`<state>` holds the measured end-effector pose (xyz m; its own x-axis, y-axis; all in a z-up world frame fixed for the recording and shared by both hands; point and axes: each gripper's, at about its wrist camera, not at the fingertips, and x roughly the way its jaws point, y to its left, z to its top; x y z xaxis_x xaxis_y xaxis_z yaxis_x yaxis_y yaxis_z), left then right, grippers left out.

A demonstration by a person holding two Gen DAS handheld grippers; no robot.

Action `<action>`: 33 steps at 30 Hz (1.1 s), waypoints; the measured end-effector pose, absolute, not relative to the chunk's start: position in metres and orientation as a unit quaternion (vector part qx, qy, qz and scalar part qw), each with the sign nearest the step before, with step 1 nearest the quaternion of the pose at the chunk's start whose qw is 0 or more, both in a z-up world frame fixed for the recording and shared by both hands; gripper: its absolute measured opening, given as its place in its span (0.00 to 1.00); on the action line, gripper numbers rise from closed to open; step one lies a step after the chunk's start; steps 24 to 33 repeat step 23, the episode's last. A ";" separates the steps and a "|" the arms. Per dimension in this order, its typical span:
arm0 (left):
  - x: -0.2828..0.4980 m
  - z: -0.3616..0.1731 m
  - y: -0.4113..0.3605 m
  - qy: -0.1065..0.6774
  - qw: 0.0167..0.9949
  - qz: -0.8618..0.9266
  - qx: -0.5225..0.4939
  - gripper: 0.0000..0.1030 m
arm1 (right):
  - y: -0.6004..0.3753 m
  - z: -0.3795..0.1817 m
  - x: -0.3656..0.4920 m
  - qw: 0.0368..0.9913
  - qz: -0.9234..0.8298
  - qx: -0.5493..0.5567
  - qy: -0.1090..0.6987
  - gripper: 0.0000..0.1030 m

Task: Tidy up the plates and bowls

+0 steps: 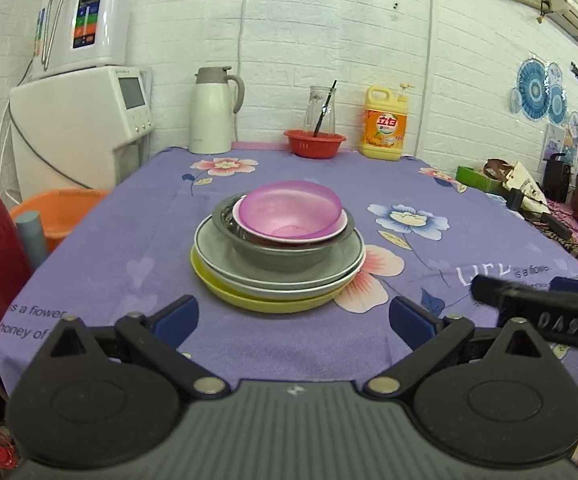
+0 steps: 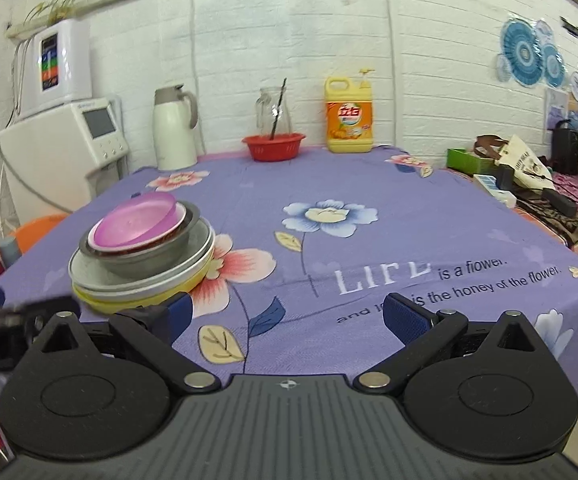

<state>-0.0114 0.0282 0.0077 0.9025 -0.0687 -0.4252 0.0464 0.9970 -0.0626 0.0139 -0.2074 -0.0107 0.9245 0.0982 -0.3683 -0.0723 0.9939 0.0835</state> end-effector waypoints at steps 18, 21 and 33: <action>-0.010 0.003 0.019 0.230 0.972 -0.036 -0.030 0.97 | -0.215 -0.015 0.010 0.976 0.061 0.061 0.201 1.00; -0.012 0.003 0.018 0.225 0.973 -0.041 -0.031 0.97 | -0.217 -0.014 0.010 0.976 0.061 0.064 0.200 1.00; -0.012 0.004 0.017 0.227 0.973 -0.043 -0.031 0.97 | -0.218 -0.014 0.010 0.976 0.060 0.063 0.200 1.00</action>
